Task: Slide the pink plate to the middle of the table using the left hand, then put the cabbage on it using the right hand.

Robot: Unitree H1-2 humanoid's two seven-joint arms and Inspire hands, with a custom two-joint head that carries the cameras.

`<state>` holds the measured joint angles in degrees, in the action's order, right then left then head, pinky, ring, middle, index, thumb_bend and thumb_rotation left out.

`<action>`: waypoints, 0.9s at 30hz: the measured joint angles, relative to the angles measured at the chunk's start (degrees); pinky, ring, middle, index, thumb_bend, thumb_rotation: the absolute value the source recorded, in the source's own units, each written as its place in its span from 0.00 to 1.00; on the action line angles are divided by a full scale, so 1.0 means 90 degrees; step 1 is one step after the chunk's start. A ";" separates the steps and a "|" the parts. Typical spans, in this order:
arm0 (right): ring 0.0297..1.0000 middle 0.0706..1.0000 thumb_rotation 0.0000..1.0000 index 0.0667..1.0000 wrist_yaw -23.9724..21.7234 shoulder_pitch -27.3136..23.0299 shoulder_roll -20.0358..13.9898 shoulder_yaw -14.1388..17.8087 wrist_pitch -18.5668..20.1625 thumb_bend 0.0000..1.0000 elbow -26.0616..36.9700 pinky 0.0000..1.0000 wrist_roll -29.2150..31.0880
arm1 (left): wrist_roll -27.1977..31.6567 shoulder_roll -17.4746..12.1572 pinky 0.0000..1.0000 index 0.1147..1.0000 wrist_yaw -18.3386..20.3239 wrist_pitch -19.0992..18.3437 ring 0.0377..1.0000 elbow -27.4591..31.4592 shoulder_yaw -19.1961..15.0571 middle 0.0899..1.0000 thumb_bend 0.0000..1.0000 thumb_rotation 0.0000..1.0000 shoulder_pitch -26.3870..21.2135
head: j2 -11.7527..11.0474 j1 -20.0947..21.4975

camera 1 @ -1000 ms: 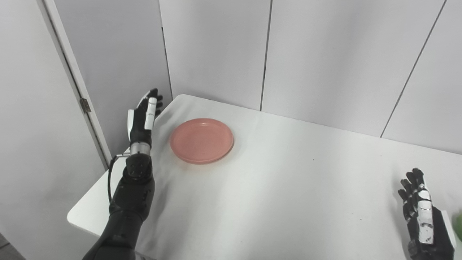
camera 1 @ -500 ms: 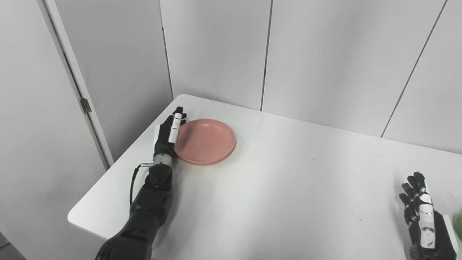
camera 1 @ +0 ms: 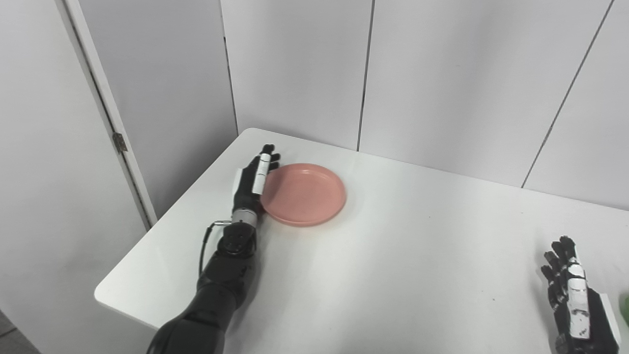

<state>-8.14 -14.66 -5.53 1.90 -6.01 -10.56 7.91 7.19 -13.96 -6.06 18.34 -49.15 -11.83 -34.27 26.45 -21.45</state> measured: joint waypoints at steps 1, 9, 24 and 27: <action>1.00 1.00 1.00 1.00 0.0001 -0.0001 0.0000 -0.0001 -0.0001 0.57 -0.0003 1.00 -0.0017 | 0.0085 0.0085 0.90 0.80 0.0079 -0.0119 0.83 0.0113 -0.0005 0.81 0.80 1.00 0.0007 | 0.0010 0.0010; 1.00 1.00 0.97 1.00 -0.0021 -0.0065 0.0007 -0.0010 -0.0034 0.62 -0.0106 1.00 -0.0021 | 0.0260 0.0525 0.94 0.81 0.0584 -0.0540 0.85 0.0715 0.0243 0.82 0.82 1.00 0.0159 | 0.0098 0.0255; 1.00 1.00 0.96 1.00 0.0035 -0.0060 0.0160 -0.0040 -0.0034 0.65 -0.0082 1.00 -0.0228 | 0.0117 0.1144 0.89 0.80 0.1035 -0.0443 0.83 0.0619 0.0845 0.80 0.78 1.00 0.0048 | 0.0293 0.0976; 1.00 1.00 0.95 1.00 0.0072 -0.0062 0.0213 -0.0052 -0.0034 0.66 -0.0083 1.00 -0.0251 | 0.0077 0.1304 0.87 0.78 0.1065 -0.0423 0.81 0.0529 0.0931 0.79 0.79 1.00 -0.0009 | 0.0361 0.1280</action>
<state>-7.49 -15.21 -3.61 1.43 -6.31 -11.31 5.65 7.88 -2.22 3.53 14.53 -44.38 -3.45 -34.35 29.71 -9.93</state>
